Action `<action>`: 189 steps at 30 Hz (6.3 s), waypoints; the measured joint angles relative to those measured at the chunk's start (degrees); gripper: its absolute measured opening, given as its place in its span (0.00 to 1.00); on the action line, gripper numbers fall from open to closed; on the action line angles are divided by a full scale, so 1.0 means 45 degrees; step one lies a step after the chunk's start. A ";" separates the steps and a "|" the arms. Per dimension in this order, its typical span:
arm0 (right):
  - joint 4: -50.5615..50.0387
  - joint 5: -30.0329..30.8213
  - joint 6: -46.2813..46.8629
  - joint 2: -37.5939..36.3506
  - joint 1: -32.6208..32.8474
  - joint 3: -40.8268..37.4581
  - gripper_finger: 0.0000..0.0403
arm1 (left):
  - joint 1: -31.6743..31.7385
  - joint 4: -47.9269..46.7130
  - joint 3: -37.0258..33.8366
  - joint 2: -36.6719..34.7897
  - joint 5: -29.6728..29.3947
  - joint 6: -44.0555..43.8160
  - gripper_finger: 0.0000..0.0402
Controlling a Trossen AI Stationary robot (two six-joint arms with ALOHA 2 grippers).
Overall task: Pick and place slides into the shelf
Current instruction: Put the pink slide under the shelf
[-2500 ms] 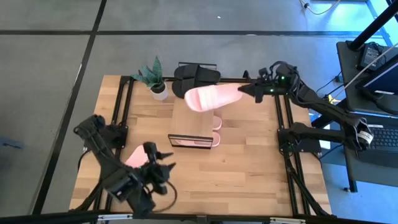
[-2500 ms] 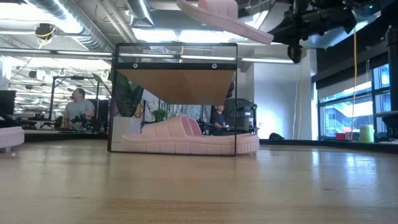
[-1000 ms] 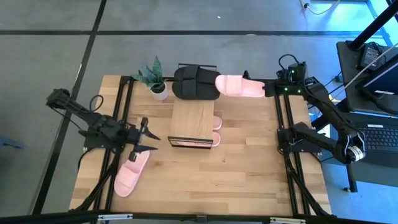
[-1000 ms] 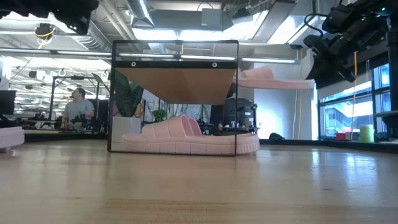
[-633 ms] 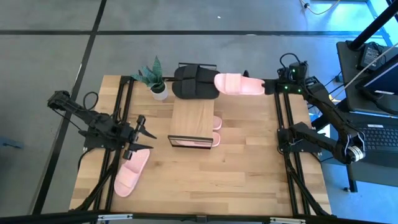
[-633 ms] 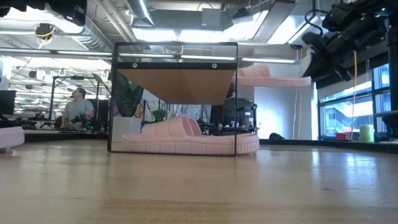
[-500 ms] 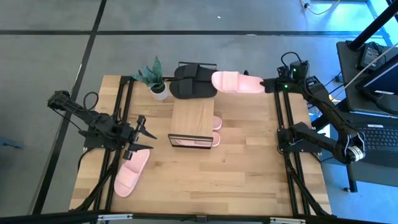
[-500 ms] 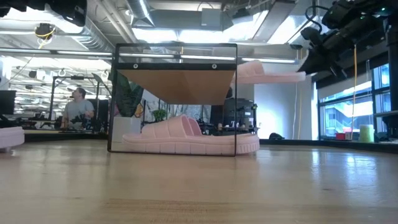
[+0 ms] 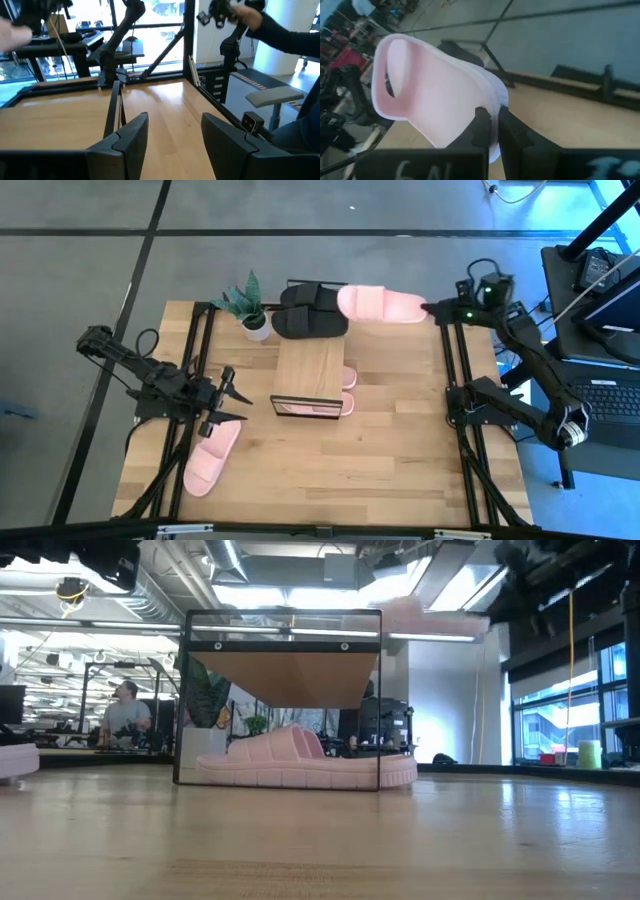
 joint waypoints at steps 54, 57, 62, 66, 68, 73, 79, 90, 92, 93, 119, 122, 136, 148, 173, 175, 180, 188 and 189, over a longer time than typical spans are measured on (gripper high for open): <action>0.5309 0.5125 0.3598 0.2185 0.4395 -0.6449 0.04 | -0.0004 -0.1039 0.0005 -0.0001 -0.0355 -0.0214 0.44; 0.5992 0.5724 0.3791 0.2850 0.4890 -0.6449 0.04 | -0.0005 -0.1044 0.0005 -0.0003 -0.0355 -0.0216 0.44; 0.7692 0.6310 0.3814 0.4157 0.5569 -0.6449 0.04 | -0.0005 -0.1098 0.0010 -0.0001 -0.0351 -0.0223 0.44; 0.9183 0.6345 0.3856 0.5310 0.5944 -0.6445 0.04 | -0.0005 -0.1104 0.0010 -0.0003 -0.0351 -0.0228 0.44; 0.9894 0.6371 0.3857 0.5881 0.6091 -0.6445 0.04 | -0.0005 -0.1117 0.0010 0.0000 -0.0355 -0.0233 0.44; 1.1698 0.6369 0.4086 0.7267 0.6356 -0.6440 0.04 | -0.0005 -0.1127 0.0010 -0.0003 -0.0355 -0.0243 0.44; 1.2642 0.6563 0.3962 0.8848 0.6656 -0.5770 0.04 | -0.0005 -0.1132 0.0010 0.0000 -0.0355 -0.0248 0.44; 1.2166 0.6520 0.3314 1.1504 0.7612 -0.3445 0.05 | -0.0005 -0.1180 0.0010 -0.0002 -0.0352 -0.0395 0.44; 1.2177 0.6520 0.3144 1.1877 0.7801 -0.3094 0.05 | -0.0005 -0.1195 0.0010 -0.0001 -0.0350 -0.0504 0.44; 1.2199 0.6521 0.3122 1.2033 0.7884 -0.2932 0.05 | -0.0005 -0.1205 0.0010 0.0000 -0.0350 -0.0540 0.44; 1.2383 0.8357 0.2808 1.2853 0.8116 -0.1792 0.04 | -0.0005 -0.1224 0.0010 -0.0001 -0.0350 -0.0684 0.44; 1.2396 0.8433 0.2857 1.2853 0.8116 -0.1792 0.04 | -0.0005 -0.1224 0.0008 -0.0002 -0.0350 -0.0685 0.44; 1.2477 0.8472 0.3484 1.2853 0.8700 -0.1801 0.04 | -0.0002 -0.1222 0.0010 0.0000 -0.0350 -0.0685 0.44; 1.2649 0.8365 0.3765 1.2856 0.8840 -0.1801 0.08 | -0.0001 -0.1219 0.0010 -0.0001 -0.0350 -0.0685 0.44; 1.2546 0.8885 0.2560 1.2808 0.8830 -0.1801 0.32 | -0.0004 -0.1219 0.0010 -0.0001 -0.0345 -0.1020 0.44; 1.2490 0.8892 0.2401 1.2733 0.8804 -0.1801 0.32 | -0.0002 -0.1219 0.0010 -0.0001 -0.0348 -0.1020 0.44; 1.2433 0.8140 0.1956 1.2372 0.8690 -0.1801 0.32 | 0.0000 -0.1219 0.0010 -0.0002 -0.0347 -0.1020 0.44; 1.1396 0.6327 -0.2267 1.1446 0.8185 -0.1796 0.32 | 0.0000 -0.1214 0.0010 -0.0005 -0.0345 -0.1020 0.44; 1.1187 0.5994 -0.2663 1.1381 0.8107 -0.1796 0.32 | 0.0000 -0.1214 0.0010 -0.0004 -0.0350 -0.1020 0.44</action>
